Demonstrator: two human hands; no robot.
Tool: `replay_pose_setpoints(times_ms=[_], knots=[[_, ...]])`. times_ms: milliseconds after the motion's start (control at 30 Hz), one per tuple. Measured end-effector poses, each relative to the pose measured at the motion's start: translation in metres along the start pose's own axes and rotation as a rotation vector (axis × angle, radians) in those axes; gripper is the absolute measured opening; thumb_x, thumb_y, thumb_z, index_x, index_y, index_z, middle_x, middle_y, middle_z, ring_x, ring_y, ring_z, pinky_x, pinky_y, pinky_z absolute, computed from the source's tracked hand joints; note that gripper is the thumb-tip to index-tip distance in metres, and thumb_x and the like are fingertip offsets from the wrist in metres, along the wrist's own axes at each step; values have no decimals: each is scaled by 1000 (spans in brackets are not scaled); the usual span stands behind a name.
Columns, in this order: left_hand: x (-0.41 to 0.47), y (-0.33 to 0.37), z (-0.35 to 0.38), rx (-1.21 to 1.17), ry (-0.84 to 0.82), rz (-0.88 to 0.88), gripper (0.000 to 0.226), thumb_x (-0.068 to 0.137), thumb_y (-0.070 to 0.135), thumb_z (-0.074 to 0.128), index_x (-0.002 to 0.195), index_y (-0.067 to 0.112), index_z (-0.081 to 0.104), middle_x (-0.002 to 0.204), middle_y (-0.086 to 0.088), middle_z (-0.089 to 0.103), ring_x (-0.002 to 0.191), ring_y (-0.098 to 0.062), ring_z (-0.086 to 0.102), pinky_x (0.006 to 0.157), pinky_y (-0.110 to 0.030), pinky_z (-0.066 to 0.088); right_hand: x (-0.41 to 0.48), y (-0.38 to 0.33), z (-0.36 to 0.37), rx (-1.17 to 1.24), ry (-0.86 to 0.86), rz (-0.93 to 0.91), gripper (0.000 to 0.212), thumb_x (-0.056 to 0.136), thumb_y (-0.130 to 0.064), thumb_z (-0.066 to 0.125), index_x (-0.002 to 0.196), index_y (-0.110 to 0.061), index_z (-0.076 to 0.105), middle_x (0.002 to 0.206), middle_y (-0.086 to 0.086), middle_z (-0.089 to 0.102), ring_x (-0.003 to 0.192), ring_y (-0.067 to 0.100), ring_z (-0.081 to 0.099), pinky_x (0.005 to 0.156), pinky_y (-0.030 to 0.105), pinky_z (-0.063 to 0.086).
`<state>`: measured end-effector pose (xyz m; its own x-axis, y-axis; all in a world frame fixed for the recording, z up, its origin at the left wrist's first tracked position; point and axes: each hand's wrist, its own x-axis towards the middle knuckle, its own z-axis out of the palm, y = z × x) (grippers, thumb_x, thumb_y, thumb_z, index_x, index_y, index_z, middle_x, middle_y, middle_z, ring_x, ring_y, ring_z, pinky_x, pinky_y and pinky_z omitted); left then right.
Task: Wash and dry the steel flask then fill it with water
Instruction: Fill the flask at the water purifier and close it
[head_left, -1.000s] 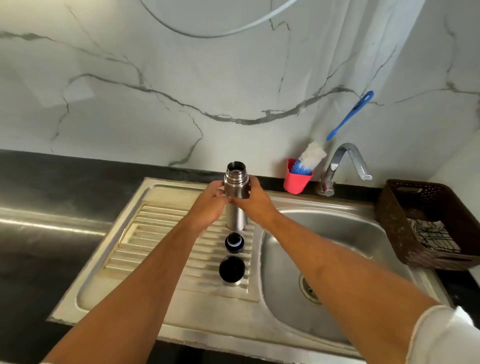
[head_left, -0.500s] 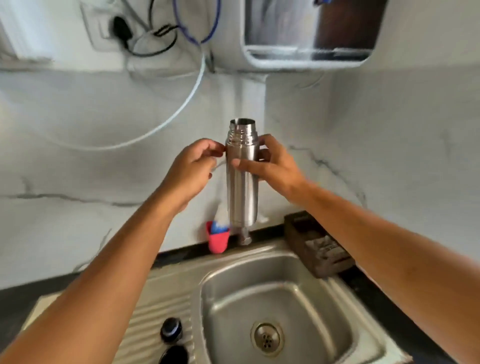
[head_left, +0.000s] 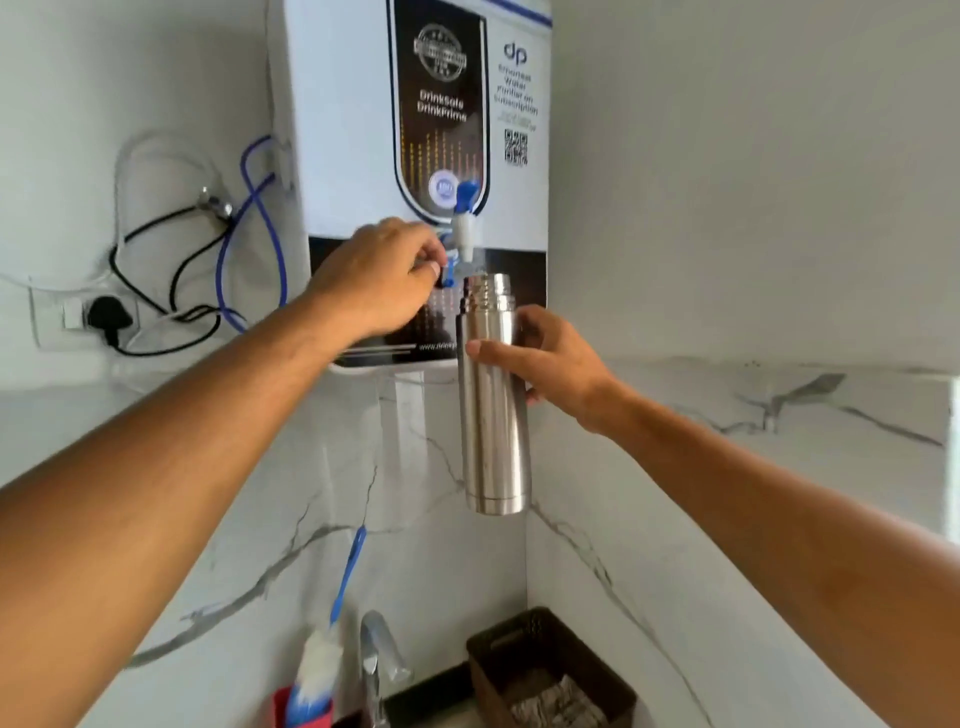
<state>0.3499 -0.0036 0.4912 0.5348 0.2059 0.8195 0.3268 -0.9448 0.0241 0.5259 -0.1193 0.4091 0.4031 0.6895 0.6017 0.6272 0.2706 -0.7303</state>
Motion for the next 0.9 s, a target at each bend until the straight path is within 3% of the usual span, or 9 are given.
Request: replay_pose_setpoints(times_ms=[100, 200, 267, 367, 433, 500, 567, 767, 900], knots=[[41, -1, -6, -49, 129, -68, 30, 102, 33, 62, 127, 17, 57, 124, -4, 62, 106, -23, 60, 86, -37, 46, 13, 6, -2, -1, -19, -29, 48, 81, -45, 87, 115, -25, 60, 91, -1, 72, 67, 6, 70, 57, 22, 54], [65, -1, -8, -155, 57, -15, 56, 99, 46, 66, 145, 22, 46, 129, 1, 60, 111, -20, 61, 96, -38, 50, 26, 12, 3, 2, -32, -53, 50, 81, -46, 86, 117, -26, 58, 94, -2, 71, 70, 7, 71, 55, 22, 53], [76, -3, -5, -171, -24, 38, 59, 98, 47, 67, 150, 29, 47, 136, 1, 60, 119, -18, 60, 102, -38, 49, 37, 15, 7, 15, -41, -66, 54, 80, -50, 86, 120, -28, 57, 101, 0, 73, 81, 15, 75, 59, 27, 56], [86, -12, 3, -205, -81, 35, 46, 97, 49, 68, 138, 29, 65, 129, 3, 69, 119, -16, 64, 108, -42, 50, 50, 21, 12, 26, -26, -73, 53, 78, -52, 86, 118, -29, 59, 103, -1, 73, 86, 17, 75, 60, 28, 57], [92, -18, 8, -239, -54, 26, 55, 89, 63, 64, 125, 23, 75, 117, 0, 75, 112, -21, 70, 105, -51, 51, 58, 30, 14, 41, -37, -95, 56, 77, -53, 86, 119, -29, 59, 106, -1, 74, 88, 17, 75, 65, 30, 58], [98, -26, 13, -248, -34, 22, 65, 81, 72, 57, 114, 20, 79, 109, -5, 77, 107, -28, 71, 100, -57, 53, 62, 38, 16, 47, -56, -121, 61, 76, -56, 86, 124, -29, 60, 112, -3, 73, 94, 16, 74, 80, 35, 61], [101, -28, 16, -263, -35, 18, 57, 85, 68, 57, 109, 23, 80, 107, -4, 78, 106, -28, 72, 99, -57, 54, 65, 47, 17, 66, -76, -133, 63, 76, -56, 87, 127, -30, 60, 115, -6, 73, 100, 15, 73, 92, 39, 61], [106, -25, 23, -265, 30, 7, 28, 104, 43, 58, 101, 26, 81, 102, 0, 79, 101, -23, 73, 96, -54, 56, 71, 55, 20, 108, -92, -151, 67, 70, -62, 86, 125, -35, 59, 115, -7, 74, 104, 13, 73, 97, 44, 60], [109, -26, 24, -213, 49, 6, 32, 101, 50, 55, 94, 31, 80, 97, 1, 79, 96, -25, 73, 92, -55, 57, 74, 56, 21, 133, -92, -153, 70, 69, -63, 85, 127, -35, 59, 116, -7, 74, 105, 14, 73, 98, 44, 60]])
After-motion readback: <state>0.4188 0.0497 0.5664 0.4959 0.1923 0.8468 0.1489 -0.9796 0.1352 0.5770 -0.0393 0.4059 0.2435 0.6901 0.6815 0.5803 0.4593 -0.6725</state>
